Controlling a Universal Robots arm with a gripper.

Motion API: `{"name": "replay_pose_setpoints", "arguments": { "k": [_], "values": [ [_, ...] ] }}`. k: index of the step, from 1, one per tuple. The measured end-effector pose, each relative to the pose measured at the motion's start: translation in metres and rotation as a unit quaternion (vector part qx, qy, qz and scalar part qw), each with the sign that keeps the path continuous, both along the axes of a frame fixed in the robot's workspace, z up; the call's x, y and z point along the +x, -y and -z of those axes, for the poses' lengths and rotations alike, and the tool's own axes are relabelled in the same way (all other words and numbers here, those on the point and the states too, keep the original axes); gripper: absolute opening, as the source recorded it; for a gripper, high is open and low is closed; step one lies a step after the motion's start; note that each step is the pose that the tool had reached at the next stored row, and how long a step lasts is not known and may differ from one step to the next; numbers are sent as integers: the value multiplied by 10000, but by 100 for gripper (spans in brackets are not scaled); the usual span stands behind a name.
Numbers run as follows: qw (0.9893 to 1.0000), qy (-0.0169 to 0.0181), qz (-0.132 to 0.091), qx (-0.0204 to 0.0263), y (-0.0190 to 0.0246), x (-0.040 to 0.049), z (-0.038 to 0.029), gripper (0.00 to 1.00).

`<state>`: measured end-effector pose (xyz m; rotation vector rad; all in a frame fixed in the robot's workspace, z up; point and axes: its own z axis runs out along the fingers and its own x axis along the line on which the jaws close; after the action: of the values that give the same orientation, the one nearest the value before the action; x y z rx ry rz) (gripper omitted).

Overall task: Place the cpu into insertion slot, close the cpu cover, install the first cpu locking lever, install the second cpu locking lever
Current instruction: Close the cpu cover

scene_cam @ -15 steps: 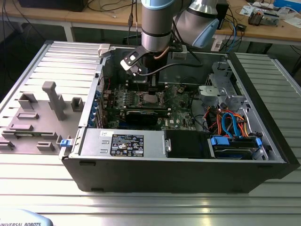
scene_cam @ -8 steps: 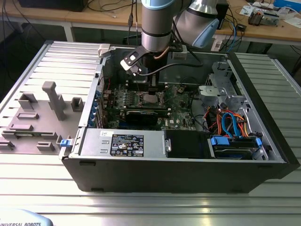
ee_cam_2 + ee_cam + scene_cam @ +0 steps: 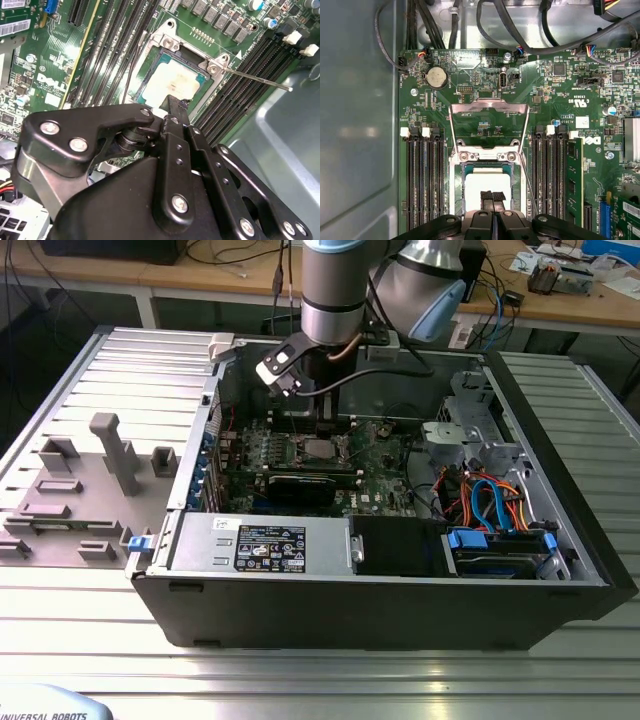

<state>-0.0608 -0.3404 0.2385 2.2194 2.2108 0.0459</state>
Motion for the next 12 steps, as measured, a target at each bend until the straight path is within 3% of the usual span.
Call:
{"name": "replay_pose_setpoints", "arguments": {
  "k": [12],
  "values": [
    [10000, 0, 0, 0, 0, 0, -68, 11]
  ]
}}
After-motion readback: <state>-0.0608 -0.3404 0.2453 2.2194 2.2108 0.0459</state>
